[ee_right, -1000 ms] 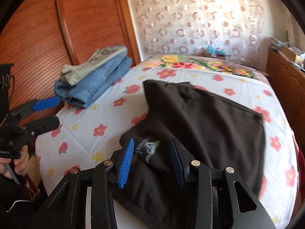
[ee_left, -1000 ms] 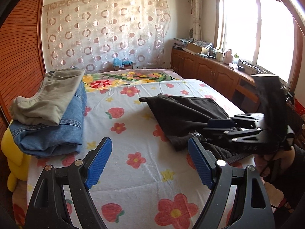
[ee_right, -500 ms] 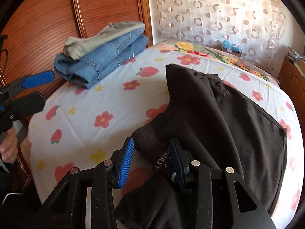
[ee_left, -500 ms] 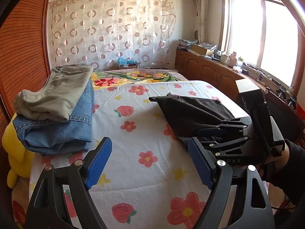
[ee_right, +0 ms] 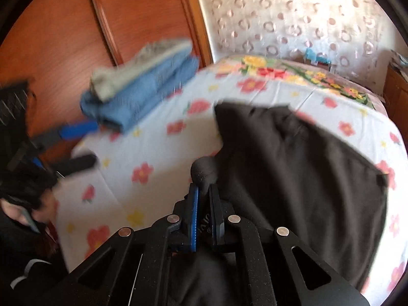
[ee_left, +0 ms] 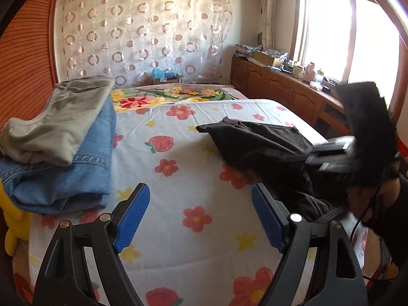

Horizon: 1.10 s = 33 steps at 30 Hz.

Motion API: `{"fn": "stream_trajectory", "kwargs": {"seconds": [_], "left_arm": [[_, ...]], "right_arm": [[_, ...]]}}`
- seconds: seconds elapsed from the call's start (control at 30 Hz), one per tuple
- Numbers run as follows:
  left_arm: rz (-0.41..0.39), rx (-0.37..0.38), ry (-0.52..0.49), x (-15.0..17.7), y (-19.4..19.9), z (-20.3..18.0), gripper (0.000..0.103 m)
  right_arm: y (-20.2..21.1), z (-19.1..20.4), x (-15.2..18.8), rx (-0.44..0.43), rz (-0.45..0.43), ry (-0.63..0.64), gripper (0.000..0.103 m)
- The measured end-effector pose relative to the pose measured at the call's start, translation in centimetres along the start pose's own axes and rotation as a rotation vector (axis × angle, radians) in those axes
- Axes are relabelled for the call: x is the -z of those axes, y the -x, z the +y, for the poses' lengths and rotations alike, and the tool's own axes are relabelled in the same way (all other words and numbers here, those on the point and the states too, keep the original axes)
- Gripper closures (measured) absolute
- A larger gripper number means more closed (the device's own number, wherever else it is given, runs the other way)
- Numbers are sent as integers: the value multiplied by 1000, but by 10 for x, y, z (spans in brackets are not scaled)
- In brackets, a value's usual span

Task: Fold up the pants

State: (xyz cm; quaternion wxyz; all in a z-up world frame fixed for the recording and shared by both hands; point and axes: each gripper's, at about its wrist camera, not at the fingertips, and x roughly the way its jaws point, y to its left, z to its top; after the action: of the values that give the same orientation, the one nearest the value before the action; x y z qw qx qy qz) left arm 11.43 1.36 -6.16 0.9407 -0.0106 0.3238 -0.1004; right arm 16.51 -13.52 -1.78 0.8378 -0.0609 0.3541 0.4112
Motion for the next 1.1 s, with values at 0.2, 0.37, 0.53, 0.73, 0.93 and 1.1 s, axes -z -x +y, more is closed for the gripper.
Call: {"fn": "stream_trajectory", "kwargs": {"seconds": [0.2,0.37,0.53,0.73,0.93,1.1], "left_arm": [[27,29,-51,-20,-25,-19,20],[50,55,-83,-38,-49,-34,20],[83,76,-113,-52,-72,-49,20],[111,82,-144,-59,-92,-61,20],[156,85,-148,-53,-109,-64,20],[177,86,-143,-51,-116,-63,20]], "right_arm": [[40,-29,-13,82,-104,1,96],[53,-82,-10,163,-134,-78,95],[48,-111,-3,206,-116,-112,95],[42,-136,1,344,-90,-169,79],[36,-144,3,335,-69,-211,77],[25,-146,-3,330,-32,-209,77]]}}
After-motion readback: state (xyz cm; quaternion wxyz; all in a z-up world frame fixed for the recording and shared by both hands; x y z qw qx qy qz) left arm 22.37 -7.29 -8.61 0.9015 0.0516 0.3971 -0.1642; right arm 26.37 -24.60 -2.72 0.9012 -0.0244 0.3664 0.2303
